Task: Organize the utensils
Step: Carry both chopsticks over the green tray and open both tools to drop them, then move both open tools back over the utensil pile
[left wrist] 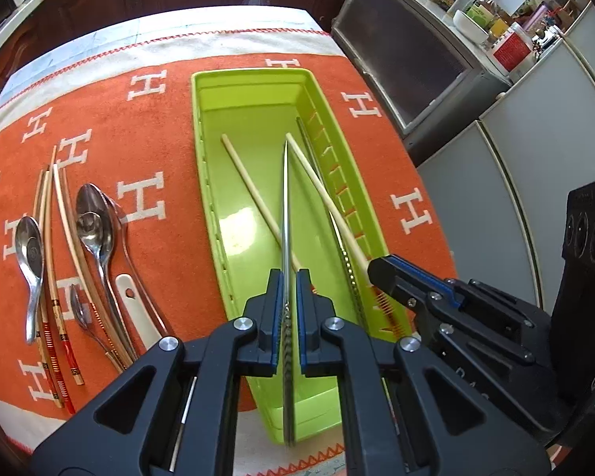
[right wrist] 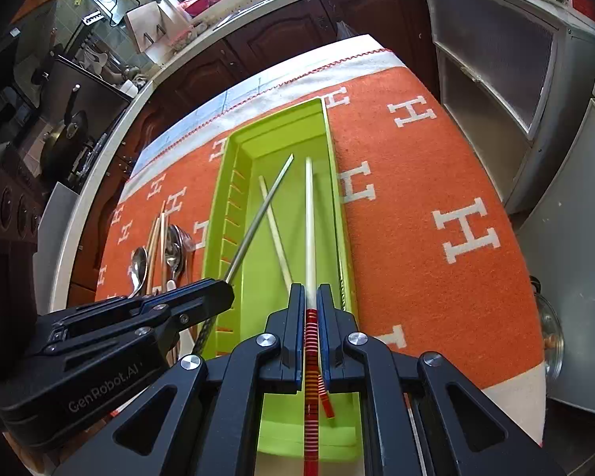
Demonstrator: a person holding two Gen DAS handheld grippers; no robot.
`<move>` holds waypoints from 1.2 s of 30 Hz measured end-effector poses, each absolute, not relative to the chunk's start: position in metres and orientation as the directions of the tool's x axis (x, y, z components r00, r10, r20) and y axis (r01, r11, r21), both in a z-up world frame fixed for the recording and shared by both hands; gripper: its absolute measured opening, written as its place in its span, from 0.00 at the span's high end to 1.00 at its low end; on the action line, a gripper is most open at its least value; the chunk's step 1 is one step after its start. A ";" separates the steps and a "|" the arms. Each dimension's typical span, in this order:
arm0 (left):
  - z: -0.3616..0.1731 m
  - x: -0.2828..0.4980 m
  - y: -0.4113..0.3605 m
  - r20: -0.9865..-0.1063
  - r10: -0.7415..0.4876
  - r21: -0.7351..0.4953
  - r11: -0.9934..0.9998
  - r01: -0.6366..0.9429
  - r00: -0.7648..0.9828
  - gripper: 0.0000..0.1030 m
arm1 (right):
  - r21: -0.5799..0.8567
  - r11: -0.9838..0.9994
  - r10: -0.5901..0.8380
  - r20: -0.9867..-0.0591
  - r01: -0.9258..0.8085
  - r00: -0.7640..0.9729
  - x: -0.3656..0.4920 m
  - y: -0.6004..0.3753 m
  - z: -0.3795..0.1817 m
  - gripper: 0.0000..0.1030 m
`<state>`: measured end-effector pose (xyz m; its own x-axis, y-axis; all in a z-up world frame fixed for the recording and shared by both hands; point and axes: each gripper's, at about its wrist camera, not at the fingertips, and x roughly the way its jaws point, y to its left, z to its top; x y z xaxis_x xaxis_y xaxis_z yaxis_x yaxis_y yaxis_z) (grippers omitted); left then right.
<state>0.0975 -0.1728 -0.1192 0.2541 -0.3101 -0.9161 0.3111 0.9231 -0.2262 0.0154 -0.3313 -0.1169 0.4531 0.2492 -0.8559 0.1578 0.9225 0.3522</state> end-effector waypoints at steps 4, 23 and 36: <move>-0.115 0.093 -0.164 -0.920 -0.283 -0.191 0.928 0.322 0.270 0.89 | 0.353 0.922 0.251 -0.856 0.157 0.452 0.020 -0.328 -0.121 0.82; -0.074 0.065 -0.097 -0.883 -0.219 -0.109 0.956 0.273 0.416 0.70 | 0.360 0.928 0.284 -0.854 0.102 0.435 0.011 -0.289 -0.114 0.74; -0.054 0.049 -0.054 -0.850 -0.223 -0.117 0.963 0.242 0.477 0.70 | 0.310 0.950 0.261 -0.862 0.045 0.434 0.008 -0.252 -0.094 0.74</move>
<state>0.0490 -0.0540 -0.0542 0.4770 -0.2233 -0.8501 0.2421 0.9632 -0.1172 0.0084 -0.2515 -0.0938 0.4343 0.2611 -0.8621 0.0448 0.9496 0.3102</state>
